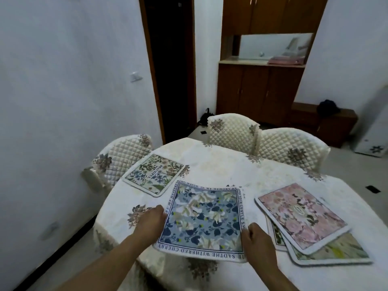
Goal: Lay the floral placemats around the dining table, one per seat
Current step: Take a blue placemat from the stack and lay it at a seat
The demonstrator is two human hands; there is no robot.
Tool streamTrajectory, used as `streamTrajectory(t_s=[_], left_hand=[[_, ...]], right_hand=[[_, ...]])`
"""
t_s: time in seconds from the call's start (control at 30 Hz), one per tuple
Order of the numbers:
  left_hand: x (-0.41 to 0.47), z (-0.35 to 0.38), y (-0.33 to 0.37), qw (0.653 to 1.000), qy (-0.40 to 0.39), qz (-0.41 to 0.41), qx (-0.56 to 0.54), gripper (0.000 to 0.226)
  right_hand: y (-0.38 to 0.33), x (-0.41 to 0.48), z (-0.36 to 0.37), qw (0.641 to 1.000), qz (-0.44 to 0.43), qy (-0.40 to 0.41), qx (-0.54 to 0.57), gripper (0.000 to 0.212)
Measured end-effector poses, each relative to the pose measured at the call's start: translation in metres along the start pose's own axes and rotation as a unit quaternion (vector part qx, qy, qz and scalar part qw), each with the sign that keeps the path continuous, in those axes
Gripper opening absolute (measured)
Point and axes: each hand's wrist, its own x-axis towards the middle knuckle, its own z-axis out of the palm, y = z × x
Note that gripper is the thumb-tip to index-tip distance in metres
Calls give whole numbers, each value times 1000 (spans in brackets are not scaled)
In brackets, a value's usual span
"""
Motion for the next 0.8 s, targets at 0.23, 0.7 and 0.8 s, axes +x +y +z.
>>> streamTrajectory(t_s=[0.23,0.7,0.8], left_hand=[[55,44,-50,993,-57,92,48,20],[83,81,-105,975,-129,177,-45,26],[83,92,-109,976,-132,169,-35,27]], right_hand=[[-6,-29,64,994,101,28,-42,34],[-32,-73,151,954,236,58,-174,20],[-26,-78,166,949,250,36,-187,21]])
